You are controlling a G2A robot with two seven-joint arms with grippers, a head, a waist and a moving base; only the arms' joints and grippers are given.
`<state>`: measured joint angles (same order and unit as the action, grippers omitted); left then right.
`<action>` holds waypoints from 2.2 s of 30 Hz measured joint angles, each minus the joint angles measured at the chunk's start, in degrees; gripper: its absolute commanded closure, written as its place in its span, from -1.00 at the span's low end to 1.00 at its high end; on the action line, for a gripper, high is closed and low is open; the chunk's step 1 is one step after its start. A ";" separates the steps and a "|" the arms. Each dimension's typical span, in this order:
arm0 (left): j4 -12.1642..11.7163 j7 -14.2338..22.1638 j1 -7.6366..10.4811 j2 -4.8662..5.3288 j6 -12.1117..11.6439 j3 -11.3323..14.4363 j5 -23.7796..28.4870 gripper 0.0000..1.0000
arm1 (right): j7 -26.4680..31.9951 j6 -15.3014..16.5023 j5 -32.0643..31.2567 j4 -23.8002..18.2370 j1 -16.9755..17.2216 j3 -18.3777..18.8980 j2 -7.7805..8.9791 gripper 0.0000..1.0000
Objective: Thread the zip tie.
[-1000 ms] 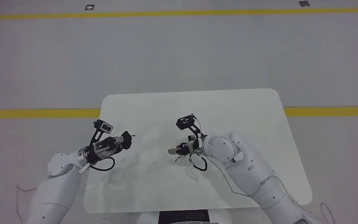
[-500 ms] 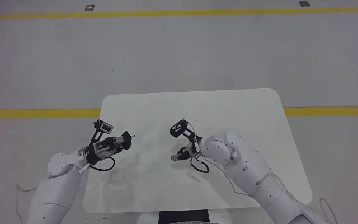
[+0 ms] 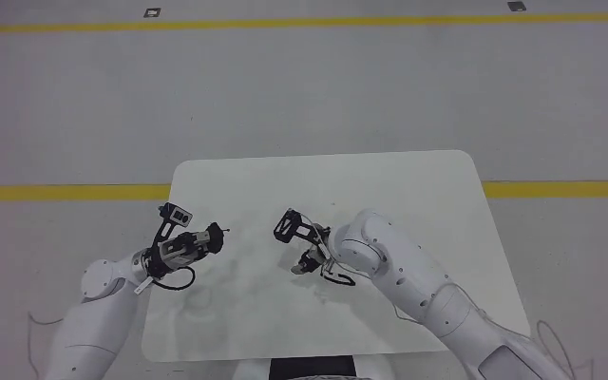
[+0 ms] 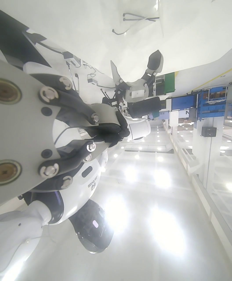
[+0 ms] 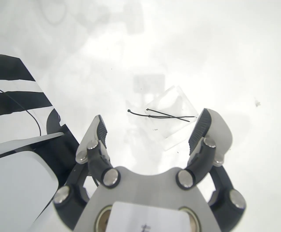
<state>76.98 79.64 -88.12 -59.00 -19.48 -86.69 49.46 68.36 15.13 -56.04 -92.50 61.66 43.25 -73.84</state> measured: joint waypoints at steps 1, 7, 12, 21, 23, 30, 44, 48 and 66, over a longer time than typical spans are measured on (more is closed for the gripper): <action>0.00 0.00 0.00 0.00 0.00 0.00 0.00 1.00 | -0.27 0.09 -0.35 0.09 0.11 -0.11 0.03 -1.00; 0.00 0.00 0.00 0.00 0.00 0.00 0.00 1.00 | 0.31 4.63 -6.12 -0.98 -0.39 -3.35 0.52 -1.00; 0.00 0.00 0.00 0.00 0.00 0.00 0.00 1.00 | 0.18 4.34 -5.92 -0.97 -0.37 -3.37 0.53 -1.00; 0.00 0.00 0.00 0.00 0.00 0.00 0.00 1.00 | -0.25 4.35 -12.55 -2.66 -1.40 -6.52 1.31 0.06; 0.00 0.00 0.00 0.00 0.00 0.00 0.00 1.00 | -0.18 4.35 -13.15 -2.84 -1.86 -7.35 1.48 0.12; 0.00 0.00 0.00 0.00 0.00 0.00 0.00 1.00 | -0.33 4.35 -13.08 -1.89 -4.02 -11.24 2.01 0.36; 0.00 0.00 0.00 0.00 0.00 0.00 0.00 1.00 | -1.40 4.35 -10.80 3.12 -8.37 -15.72 2.10 0.28; 0.00 0.00 0.00 0.00 0.00 0.00 0.00 1.00 | -1.65 4.35 -10.11 4.32 -9.47 -16.87 1.96 0.28; 0.00 0.00 0.00 0.00 0.00 0.00 0.00 1.00 | -2.09 4.35 -6.06 8.59 -13.64 -21.32 1.05 0.30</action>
<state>76.98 79.64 -88.12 -59.00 -19.48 -86.69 49.46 66.27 19.48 -62.10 -83.91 48.01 21.92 -72.79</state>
